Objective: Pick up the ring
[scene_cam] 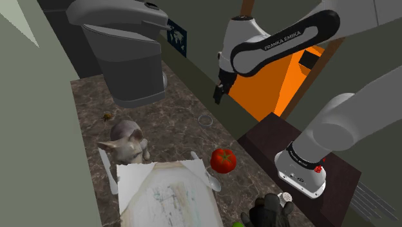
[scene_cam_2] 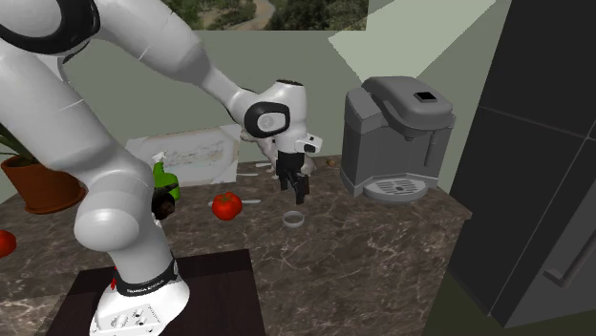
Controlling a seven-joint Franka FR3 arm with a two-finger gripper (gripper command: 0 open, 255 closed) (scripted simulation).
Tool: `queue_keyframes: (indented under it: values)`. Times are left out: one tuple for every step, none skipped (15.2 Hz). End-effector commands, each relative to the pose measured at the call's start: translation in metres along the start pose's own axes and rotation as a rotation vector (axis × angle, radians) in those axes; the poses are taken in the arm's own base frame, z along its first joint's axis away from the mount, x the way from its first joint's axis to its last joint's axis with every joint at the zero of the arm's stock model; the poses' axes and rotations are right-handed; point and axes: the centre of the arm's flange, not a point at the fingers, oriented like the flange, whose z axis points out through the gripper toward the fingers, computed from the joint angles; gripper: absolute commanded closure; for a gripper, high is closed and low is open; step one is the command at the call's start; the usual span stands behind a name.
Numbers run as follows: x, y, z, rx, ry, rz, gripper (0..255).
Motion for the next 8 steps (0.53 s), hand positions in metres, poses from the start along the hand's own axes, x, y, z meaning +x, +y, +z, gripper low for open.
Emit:
queue_keyframes:
  values:
    - [0.009,-0.008,0.028,-0.007,0.000,-0.010,0]
    - [0.014,-0.011,0.040,-0.011,0.000,-0.014,0]
    - [0.019,-0.014,0.052,-0.015,-0.001,-0.019,0]
    - [0.024,-0.016,0.064,-0.019,-0.002,-0.023,0]
    - [0.029,-0.019,0.076,-0.024,-0.002,-0.028,0]
    - [0.034,-0.022,0.088,-0.028,-0.003,-0.033,0]
    - [0.039,-0.024,0.100,-0.032,-0.004,-0.037,0]
    - [0.040,-0.025,0.104,-0.033,-0.004,-0.039,0]
